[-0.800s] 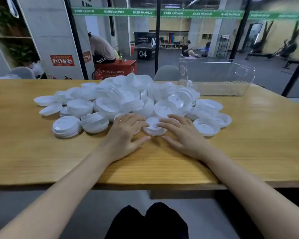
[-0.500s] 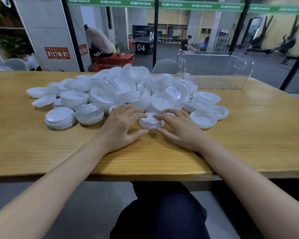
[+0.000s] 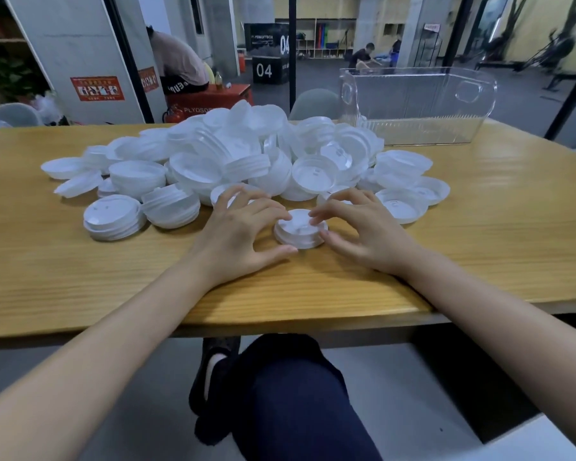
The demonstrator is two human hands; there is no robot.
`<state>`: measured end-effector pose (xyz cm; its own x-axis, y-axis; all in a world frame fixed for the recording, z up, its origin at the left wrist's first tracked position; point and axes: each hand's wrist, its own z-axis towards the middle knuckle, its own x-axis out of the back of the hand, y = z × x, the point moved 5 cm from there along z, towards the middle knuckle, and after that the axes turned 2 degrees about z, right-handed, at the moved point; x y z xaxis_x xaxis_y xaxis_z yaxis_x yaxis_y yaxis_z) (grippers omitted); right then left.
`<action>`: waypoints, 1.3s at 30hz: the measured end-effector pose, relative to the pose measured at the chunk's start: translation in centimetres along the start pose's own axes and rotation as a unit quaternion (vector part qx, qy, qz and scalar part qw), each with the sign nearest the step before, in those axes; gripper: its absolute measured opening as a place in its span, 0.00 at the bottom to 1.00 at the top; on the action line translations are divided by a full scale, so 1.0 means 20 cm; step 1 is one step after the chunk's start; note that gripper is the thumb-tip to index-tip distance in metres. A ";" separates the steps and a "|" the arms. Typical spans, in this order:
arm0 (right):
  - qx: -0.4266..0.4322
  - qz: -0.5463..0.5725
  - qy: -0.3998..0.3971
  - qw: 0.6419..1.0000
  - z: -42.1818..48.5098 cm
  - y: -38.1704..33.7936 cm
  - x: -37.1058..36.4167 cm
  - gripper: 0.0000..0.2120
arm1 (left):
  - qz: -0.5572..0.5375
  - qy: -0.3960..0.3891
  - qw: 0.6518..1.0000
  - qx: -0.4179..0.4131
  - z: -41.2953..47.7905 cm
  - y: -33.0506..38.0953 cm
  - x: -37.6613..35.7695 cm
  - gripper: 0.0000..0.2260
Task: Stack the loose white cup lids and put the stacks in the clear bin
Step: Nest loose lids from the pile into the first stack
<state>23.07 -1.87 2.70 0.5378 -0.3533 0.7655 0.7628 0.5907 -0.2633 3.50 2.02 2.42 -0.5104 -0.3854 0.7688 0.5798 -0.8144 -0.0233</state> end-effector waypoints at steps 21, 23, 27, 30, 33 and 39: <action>-0.198 -0.152 -0.029 0.968 0.05 0.28 0.03 0.23 | -0.061 -0.042 0.997 0.038 -0.03 0.00 0.02 0.21; -0.196 -0.123 -0.002 0.973 0.03 0.27 0.05 0.23 | -0.075 -0.045 0.996 0.032 -0.03 0.00 0.02 0.20; -0.187 -0.076 0.075 0.977 0.01 0.22 0.10 0.24 | -0.103 -0.063 0.993 0.003 -0.03 0.02 0.01 0.17; -0.194 0.072 0.066 0.976 0.01 0.19 0.10 0.21 | -0.110 -0.077 0.991 -0.013 -0.03 0.01 0.00 0.19; -0.144 0.147 0.023 0.978 0.01 0.13 0.08 0.24 | -0.093 -0.045 0.995 0.001 -0.03 0.00 0.01 0.21; -0.106 0.151 -0.046 0.982 0.01 0.12 0.01 0.23 | -0.085 -0.042 0.995 0.023 -0.03 -0.02 0.01 0.21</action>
<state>24.89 -0.43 2.26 0.7239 -0.1120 0.6808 0.6362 0.4902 -0.5958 2.89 2.01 2.21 -0.5495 -0.2045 0.8101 0.5189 -0.8434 0.1391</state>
